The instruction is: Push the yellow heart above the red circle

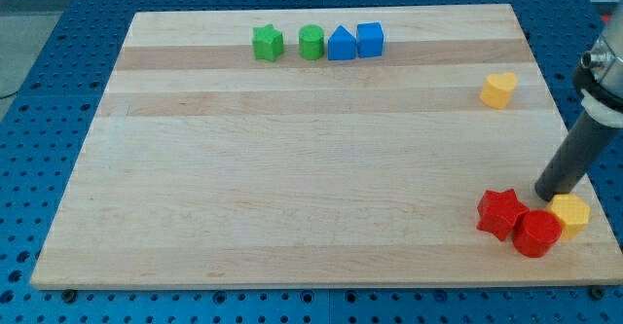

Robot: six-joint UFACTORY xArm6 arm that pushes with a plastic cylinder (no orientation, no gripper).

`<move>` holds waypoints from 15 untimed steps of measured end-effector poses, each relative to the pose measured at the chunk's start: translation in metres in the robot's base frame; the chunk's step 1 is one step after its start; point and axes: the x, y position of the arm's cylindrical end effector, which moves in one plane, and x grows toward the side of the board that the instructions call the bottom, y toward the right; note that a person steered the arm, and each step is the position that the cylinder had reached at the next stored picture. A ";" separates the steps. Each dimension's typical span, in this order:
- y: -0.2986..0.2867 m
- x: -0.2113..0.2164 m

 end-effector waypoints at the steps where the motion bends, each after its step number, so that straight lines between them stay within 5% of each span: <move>1: 0.000 0.003; 4: 0.012 -0.046; 7: 0.038 -0.187; 8: -0.007 -0.191; 12: -0.012 -0.100; 15: -0.043 -0.106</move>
